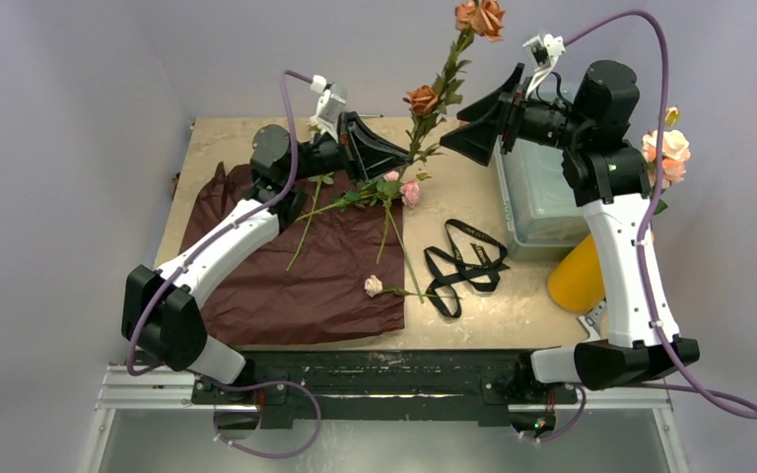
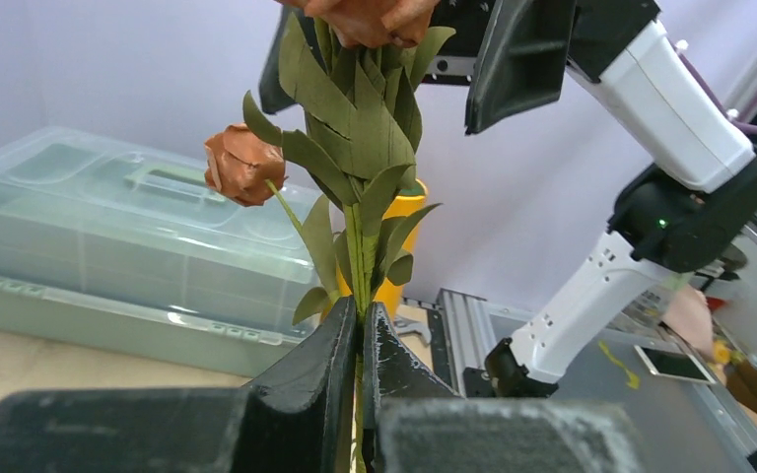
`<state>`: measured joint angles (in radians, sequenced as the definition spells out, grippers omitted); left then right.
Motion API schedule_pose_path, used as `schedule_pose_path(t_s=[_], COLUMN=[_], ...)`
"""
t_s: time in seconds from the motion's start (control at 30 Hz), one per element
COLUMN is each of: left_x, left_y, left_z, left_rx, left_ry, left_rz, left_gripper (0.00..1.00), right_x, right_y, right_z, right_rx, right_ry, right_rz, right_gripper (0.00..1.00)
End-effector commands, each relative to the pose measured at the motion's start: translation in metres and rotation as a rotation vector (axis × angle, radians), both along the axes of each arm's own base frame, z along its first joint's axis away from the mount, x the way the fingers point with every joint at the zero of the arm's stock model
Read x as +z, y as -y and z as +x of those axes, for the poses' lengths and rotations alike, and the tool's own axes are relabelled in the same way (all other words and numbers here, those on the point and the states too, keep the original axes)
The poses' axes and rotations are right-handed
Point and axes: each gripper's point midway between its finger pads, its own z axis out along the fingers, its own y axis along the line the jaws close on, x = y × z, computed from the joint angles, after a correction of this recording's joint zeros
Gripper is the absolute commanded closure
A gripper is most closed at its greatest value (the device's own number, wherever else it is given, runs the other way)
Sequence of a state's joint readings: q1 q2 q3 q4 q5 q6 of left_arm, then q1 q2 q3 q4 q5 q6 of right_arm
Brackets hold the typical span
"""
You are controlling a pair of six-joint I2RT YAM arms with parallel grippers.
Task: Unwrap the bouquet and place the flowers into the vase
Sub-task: Pick up the fake flower from the wrapping paper.
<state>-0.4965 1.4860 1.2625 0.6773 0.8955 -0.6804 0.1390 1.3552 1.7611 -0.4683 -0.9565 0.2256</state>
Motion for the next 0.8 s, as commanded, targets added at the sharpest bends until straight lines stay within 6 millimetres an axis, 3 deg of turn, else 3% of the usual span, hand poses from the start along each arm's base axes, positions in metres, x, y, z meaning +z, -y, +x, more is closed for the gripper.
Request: schedule_pose_path(t_s=[0.0,0.13,0.23,0.4,0.57,0.6,0.63,0.77], left_x=[0.020,0.020,0.018,0.020,0.019,0.018,0.016,0.003], left_y=[0.011,0.020,0.025,0.029,0.032,0.032,0.033,0.034], left_z=[-0.025,-0.038,-0.041,-0.044,-0.043,-0.041,-0.040,-0.026], left_rx=[-0.120,-0.203,-0.243,-0.275,-0.286,-0.281,-0.275,-0.218], left_ry=[0.082,0.080,0.070,0.069,0.047,0.040,0.030,-0.006], left_rz=[-0.038,-0.038,-0.034,-0.032,-0.027,-0.024,-0.015,0.041], left_gripper=[1.00,1.00,1.00,1.00,1.00,1.00,0.97,0.52], right_x=[0.033,0.037,0.044,0.046,0.044,0.044,0.045,0.048], right_y=[-0.014,-0.020,-0.022,-0.021,-0.020,-0.020,-0.019,-0.014], right_z=[-0.023,-0.031,-0.036,-0.040,-0.048,-0.049,-0.051,-0.056], right_rx=[0.128,0.189,0.203,0.208,0.214,0.211,0.206,0.165], right_ry=[0.078,0.069,0.085,0.085,0.088,0.093,0.100,0.136], right_rz=[0.053,0.073,0.081,0.084,0.084,0.082,0.081,0.047], right_gripper=[0.07,0.16,0.35,0.58,0.97,1.00,1.00,1.00])
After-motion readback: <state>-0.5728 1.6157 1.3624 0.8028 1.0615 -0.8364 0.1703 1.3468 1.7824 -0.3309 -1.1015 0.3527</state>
